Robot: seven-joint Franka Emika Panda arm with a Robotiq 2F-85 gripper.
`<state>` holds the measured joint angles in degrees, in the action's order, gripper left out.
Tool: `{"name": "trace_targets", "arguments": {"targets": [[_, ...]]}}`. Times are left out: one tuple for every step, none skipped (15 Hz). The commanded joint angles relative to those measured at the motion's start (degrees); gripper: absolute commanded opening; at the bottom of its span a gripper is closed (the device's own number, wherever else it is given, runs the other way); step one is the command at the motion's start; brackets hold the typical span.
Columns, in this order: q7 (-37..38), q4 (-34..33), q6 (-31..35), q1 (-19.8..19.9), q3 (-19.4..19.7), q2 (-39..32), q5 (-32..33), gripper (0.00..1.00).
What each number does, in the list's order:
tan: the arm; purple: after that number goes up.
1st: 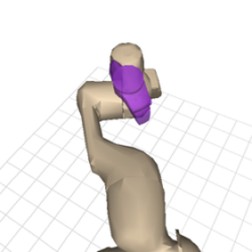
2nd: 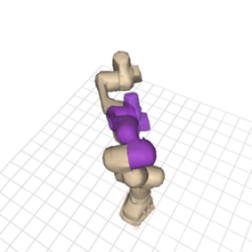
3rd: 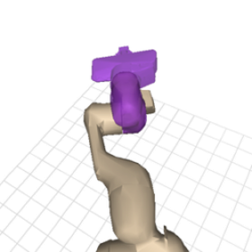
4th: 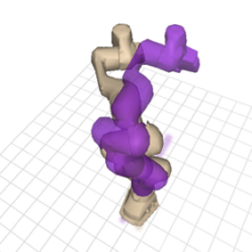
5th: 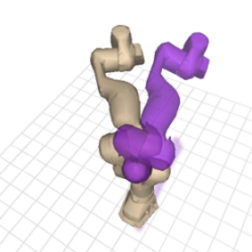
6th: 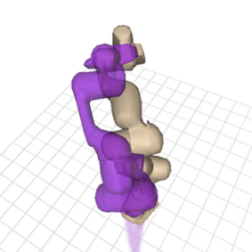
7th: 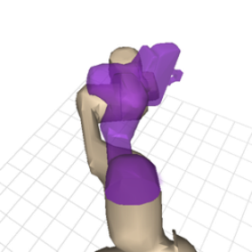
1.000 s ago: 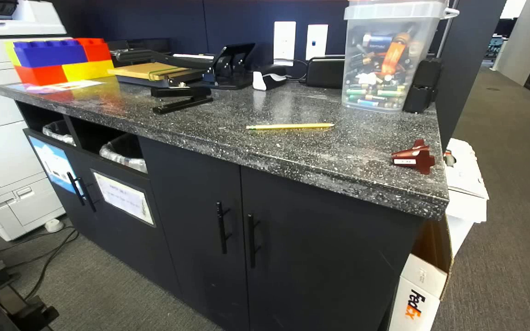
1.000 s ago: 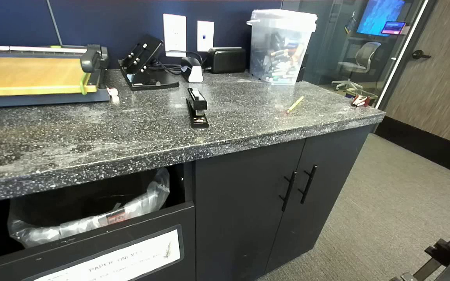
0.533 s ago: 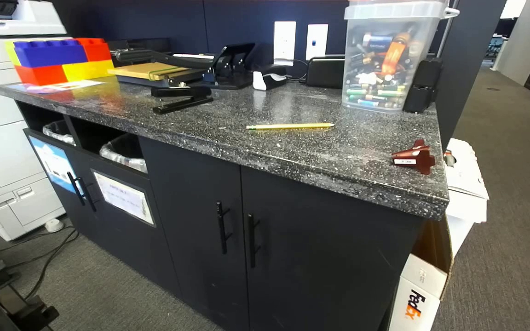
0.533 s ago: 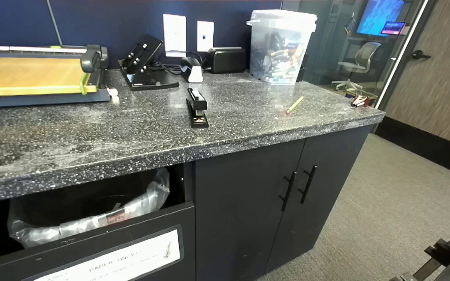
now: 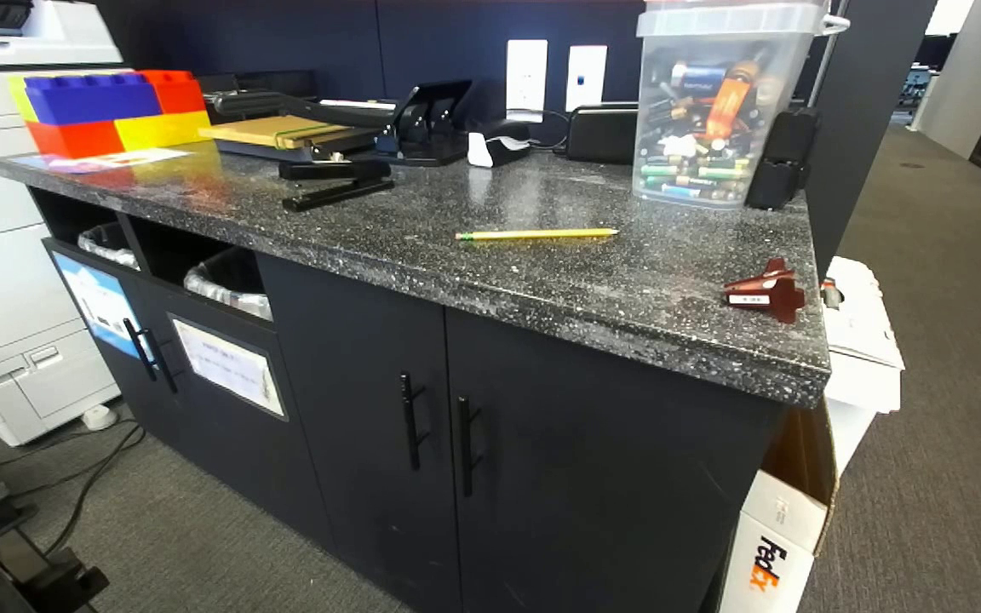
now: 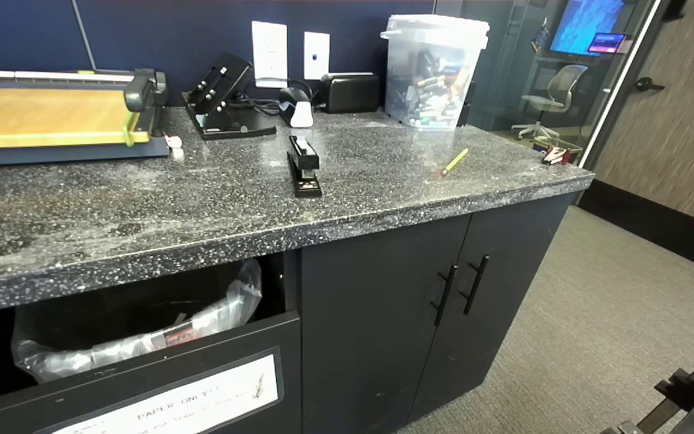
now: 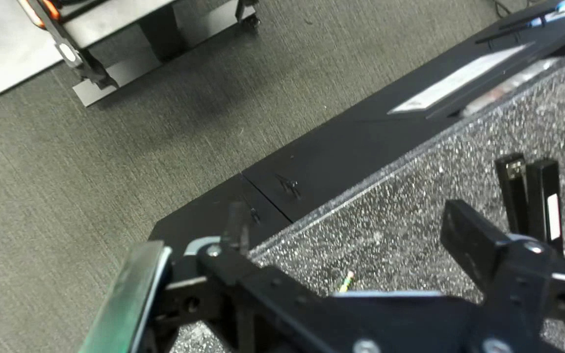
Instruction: Move the pencil to the left
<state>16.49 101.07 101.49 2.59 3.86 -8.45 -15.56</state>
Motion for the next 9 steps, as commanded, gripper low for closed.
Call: {"name": "trace_targets", "arguments": {"targets": [[7.1, -14.3, 2.3, -0.3, -0.4, -13.5, -1.5, 1.0], [8.8, -17.4, 2.8, -0.5, -0.3, -16.7, -1.1, 1.0], [10.4, -20.5, 3.2, -0.6, -0.2, -20.0, -0.6, 1.0], [12.1, -23.6, 3.1, -0.8, 0.1, -23.2, 0.1, 1.0], [13.6, -26.6, 2.8, -0.9, 0.2, -25.9, 0.5, 1.0], [15.2, -29.7, 2.4, -1.1, 0.4, -28.8, 1.0, 1.0], [16.6, -32.7, 2.0, -1.2, 0.6, -31.6, 1.4, 1.0], [17.9, -35.6, 1.5, -1.3, 0.7, -34.2, 1.7, 1.0], [19.0, -38.4, 1.1, -1.2, 0.8, -36.5, 2.0, 1.0]]}}
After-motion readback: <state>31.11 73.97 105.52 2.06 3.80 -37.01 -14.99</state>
